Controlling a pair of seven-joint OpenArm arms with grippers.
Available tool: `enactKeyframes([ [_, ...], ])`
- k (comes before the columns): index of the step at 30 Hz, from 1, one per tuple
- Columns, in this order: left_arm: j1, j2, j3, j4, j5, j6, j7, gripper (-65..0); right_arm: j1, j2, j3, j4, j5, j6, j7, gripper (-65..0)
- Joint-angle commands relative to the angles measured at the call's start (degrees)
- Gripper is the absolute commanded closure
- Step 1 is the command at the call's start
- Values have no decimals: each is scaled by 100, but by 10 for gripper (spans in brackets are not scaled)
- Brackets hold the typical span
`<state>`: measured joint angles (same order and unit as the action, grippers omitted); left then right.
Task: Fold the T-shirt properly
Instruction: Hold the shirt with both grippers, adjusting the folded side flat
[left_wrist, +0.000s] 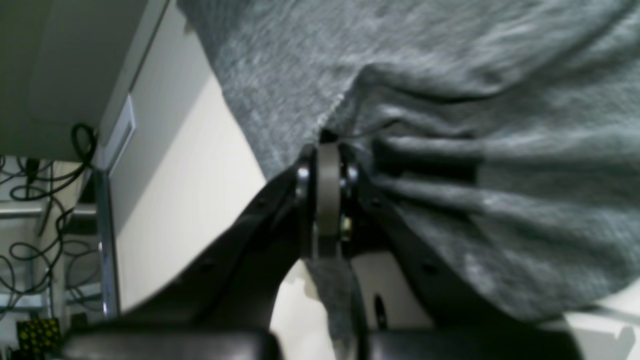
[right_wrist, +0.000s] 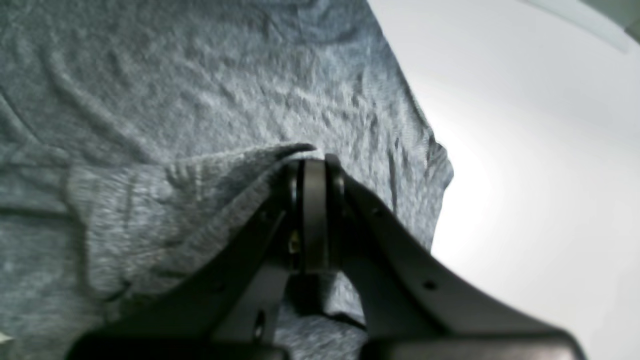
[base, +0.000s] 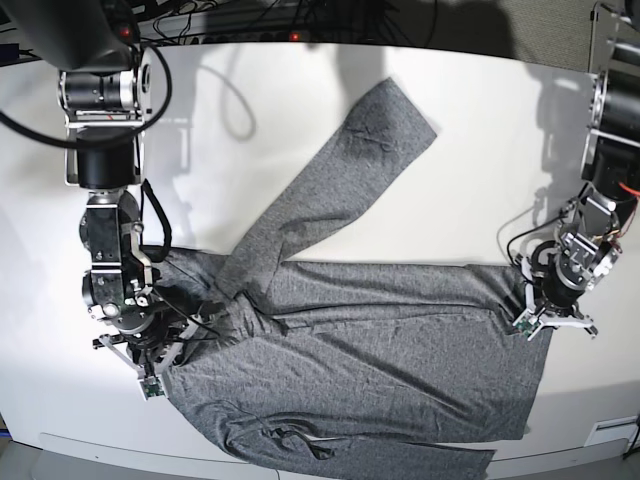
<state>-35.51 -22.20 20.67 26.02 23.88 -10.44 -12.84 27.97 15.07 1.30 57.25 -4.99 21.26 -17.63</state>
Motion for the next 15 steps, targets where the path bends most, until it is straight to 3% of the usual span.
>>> enactKeyframes([
  [1, -245, -28, -35, -28, -33, 101, -107, 0, 225, 35, 24, -79, -111, -26, 236, 0],
  [5, -391, -2, -35, -221, -35, 103, -170, 0, 452, -15, 22, -835, -557, -26, 584, 0],
  [15, -385, 57, -35, -221, -31, 103, -229, 0, 649, -26, 24, -1368, -577, -31, 1027, 0],
])
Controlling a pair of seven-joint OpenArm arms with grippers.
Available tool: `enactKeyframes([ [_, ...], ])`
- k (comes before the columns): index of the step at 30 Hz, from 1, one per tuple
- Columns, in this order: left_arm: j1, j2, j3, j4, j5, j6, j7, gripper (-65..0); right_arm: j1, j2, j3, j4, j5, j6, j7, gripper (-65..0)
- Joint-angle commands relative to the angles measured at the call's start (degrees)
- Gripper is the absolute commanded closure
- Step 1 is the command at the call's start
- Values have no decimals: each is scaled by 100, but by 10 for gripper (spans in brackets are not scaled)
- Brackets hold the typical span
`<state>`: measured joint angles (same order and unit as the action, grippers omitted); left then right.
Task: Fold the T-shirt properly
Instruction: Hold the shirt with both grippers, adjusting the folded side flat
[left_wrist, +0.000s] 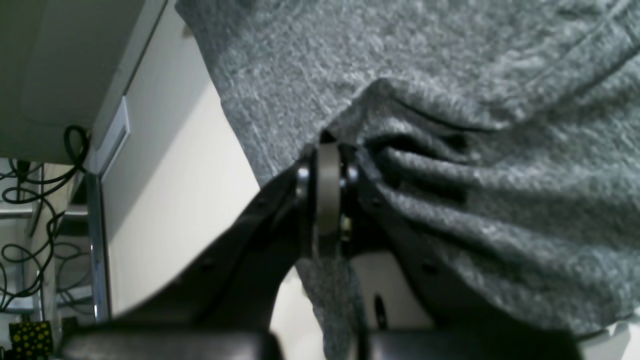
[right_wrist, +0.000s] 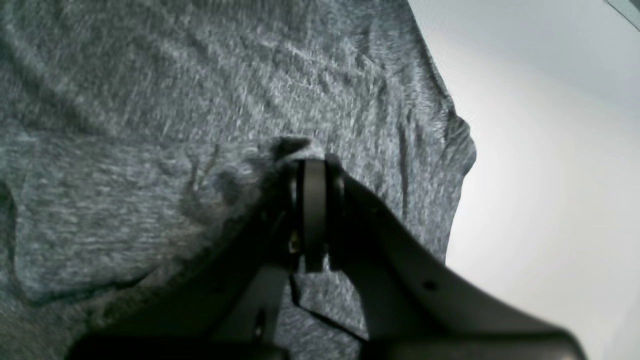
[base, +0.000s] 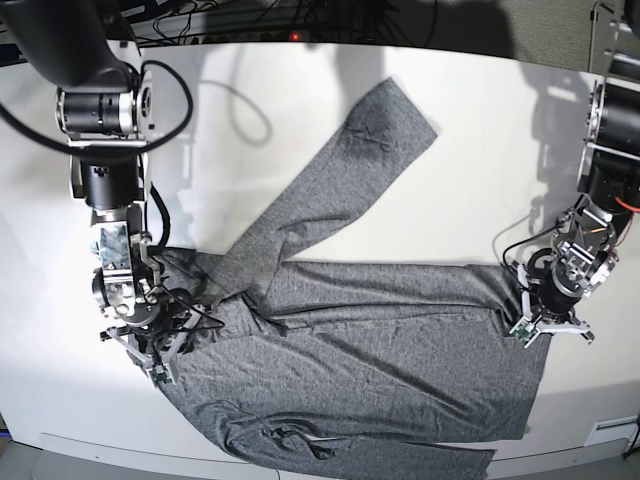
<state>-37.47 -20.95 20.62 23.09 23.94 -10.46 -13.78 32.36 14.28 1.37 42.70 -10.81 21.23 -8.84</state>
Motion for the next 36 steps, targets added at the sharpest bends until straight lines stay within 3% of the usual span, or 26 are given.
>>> enactKeyframes([
  [1, -190, -68, -31, 72, -37, 105, -136, 0, 210, 52, 17, 87, 2, -28, 205, 0],
  [7, -243, -68, -31, 72, -33, 105, -129, 0, 275, 52, 17, 87, -431, -72, 286, 0],
  [11, -286, -66, -31, 72, 2, 186, 96, 0, 289, 59, 17, 87, -424, -466, 278, 0],
  [16, -289, -68, -31, 72, 2, 382, 195, 0, 306, 63, 17, 87, -422, -619, 278, 0],
  [19, -289, -68, -31, 72, 2, 382, 195, 0, 337, 63, 17, 87, -420, -909, 166, 0],
  [36, -286, -68, -31, 72, 0, 382, 170, 0, 378, 63, 17, 87, -334, -925, 44, 0],
])
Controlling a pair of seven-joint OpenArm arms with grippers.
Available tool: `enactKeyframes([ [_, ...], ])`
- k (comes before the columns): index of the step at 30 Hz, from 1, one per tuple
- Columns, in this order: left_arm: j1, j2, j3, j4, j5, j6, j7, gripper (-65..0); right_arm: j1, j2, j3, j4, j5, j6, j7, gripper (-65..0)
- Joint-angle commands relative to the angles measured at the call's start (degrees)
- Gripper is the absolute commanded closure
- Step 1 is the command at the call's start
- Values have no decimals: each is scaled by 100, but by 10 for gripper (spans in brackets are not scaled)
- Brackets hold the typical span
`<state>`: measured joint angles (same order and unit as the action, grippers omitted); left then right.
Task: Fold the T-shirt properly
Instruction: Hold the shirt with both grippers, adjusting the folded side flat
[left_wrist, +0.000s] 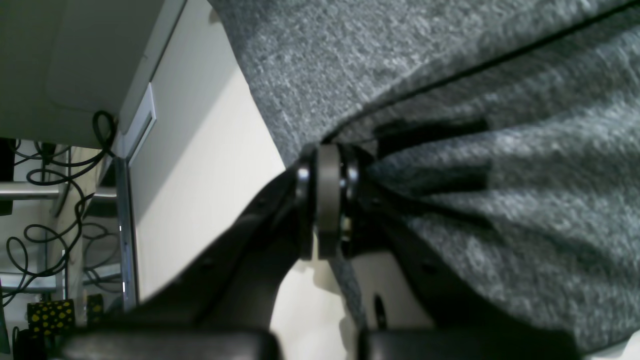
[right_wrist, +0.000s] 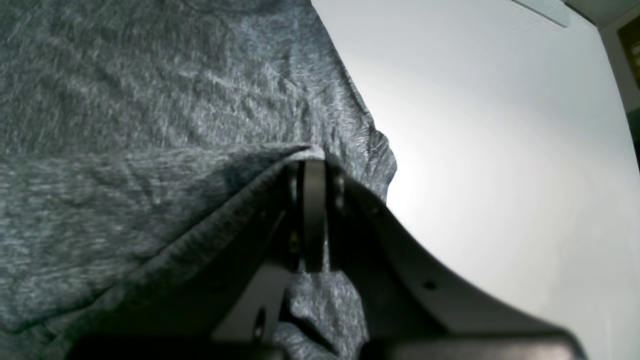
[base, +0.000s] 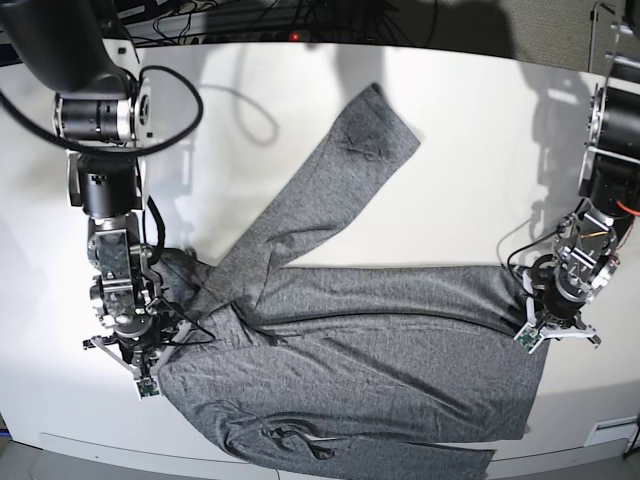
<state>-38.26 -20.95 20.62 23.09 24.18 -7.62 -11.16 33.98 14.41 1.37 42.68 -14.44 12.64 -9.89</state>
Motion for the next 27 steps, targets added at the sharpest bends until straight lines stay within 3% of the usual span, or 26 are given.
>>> enactKeyframes([
  [1, -208, -68, -31, 72, -24, 98, -92, 0, 216, 50, 17, 90, 28, -66, 151, 0],
  [5, -208, -68, -31, 72, -24, 98, -90, 0, 219, 55, 17, 90, 146, -68, 120, 0],
  [8, -208, -68, -31, 72, -24, 98, -92, 0, 216, 50, 17, 90, 155, -68, 96, -111],
  [10, -208, -68, -31, 72, -24, 98, -92, 0, 219, 52, 17, 90, 133, -68, 109, -142],
  [14, -208, -70, -31, 72, -24, 98, -166, 0, 219, 52, 17, 90, 107, -68, 219, -142],
  [17, -205, -96, -31, 72, -22, 98, -437, -123, 219, 52, 17, 90, 90, -66, 221, -142],
  [19, -208, -101, -31, 72, -22, 101, -568, -163, 219, 55, 17, 90, 68, -68, 221, -142],
  [27, -210, -101, -31, 72, -20, 101, -564, -164, 236, 68, 17, 92, -17, -70, 474, -141],
])
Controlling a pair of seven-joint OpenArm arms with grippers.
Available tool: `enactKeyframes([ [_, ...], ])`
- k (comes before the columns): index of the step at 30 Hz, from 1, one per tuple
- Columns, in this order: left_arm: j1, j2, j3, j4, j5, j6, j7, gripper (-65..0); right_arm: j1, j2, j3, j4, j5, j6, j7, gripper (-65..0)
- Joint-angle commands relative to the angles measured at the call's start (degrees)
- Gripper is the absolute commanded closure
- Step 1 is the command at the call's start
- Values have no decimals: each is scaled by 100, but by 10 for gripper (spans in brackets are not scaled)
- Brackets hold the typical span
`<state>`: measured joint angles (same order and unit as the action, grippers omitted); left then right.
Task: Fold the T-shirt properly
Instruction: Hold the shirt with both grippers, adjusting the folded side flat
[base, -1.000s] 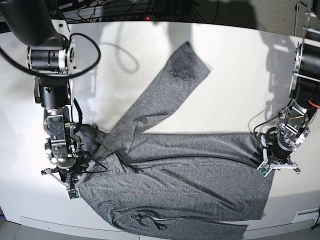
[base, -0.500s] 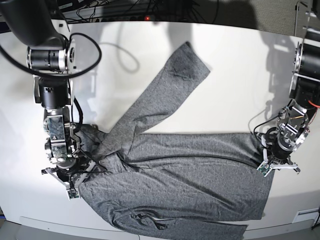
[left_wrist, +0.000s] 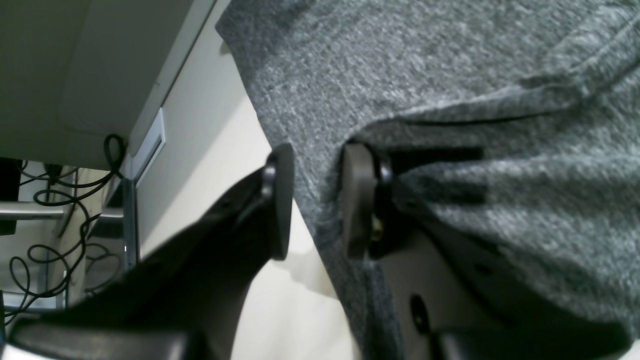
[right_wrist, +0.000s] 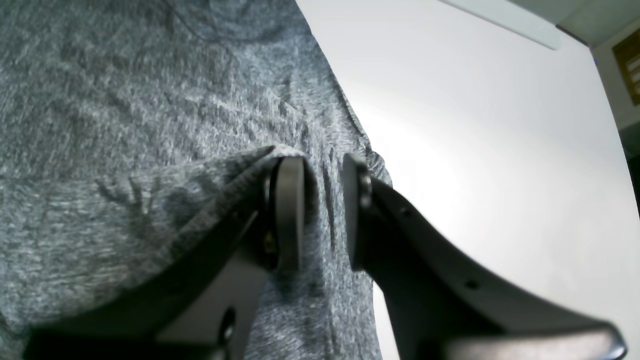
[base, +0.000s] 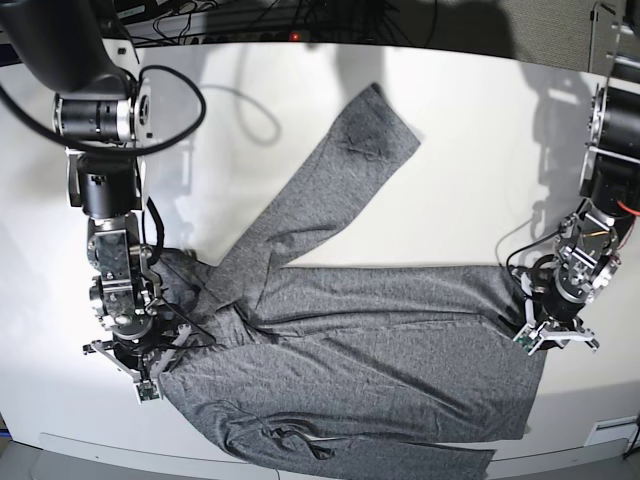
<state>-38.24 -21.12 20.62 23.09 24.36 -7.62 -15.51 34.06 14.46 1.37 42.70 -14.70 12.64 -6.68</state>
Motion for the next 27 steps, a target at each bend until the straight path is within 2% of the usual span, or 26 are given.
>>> enactKeyframes([
  [1, -212, -83, -31, 72, -37, 103, -131, -164, 232, 63, 17, 90, 9, -70, 153, -141],
  [3, -225, -83, -31, 72, -35, 127, -131, -164, 264, 66, 17, 90, 11, -70, 136, -141],
  [6, -297, -92, -31, 72, -37, 251, -129, -164, 387, 63, 17, 90, 129, -70, -190, -141],
  [11, -535, -114, -31, 72, -37, 251, -195, -164, 765, 66, 17, 90, 470, -68, -584, -141],
  [14, -557, -111, -31, 72, -39, 249, -190, -164, 911, 61, 17, 90, 468, -68, -841, -141],
  [22, -494, -114, -31, 72, -42, 247, -195, -164, 922, 57, 17, 90, 474, -46, -887, -141],
  [24, -490, -111, -31, 72, -175, 247, -199, -164, 925, 66, 15, 90, 485, 273, -890, -141],
  [27, -490, -114, -31, 72, -1222, 247, -238, -164, 922, 96, 11, 98, 487, 1189, -879, -141],
])
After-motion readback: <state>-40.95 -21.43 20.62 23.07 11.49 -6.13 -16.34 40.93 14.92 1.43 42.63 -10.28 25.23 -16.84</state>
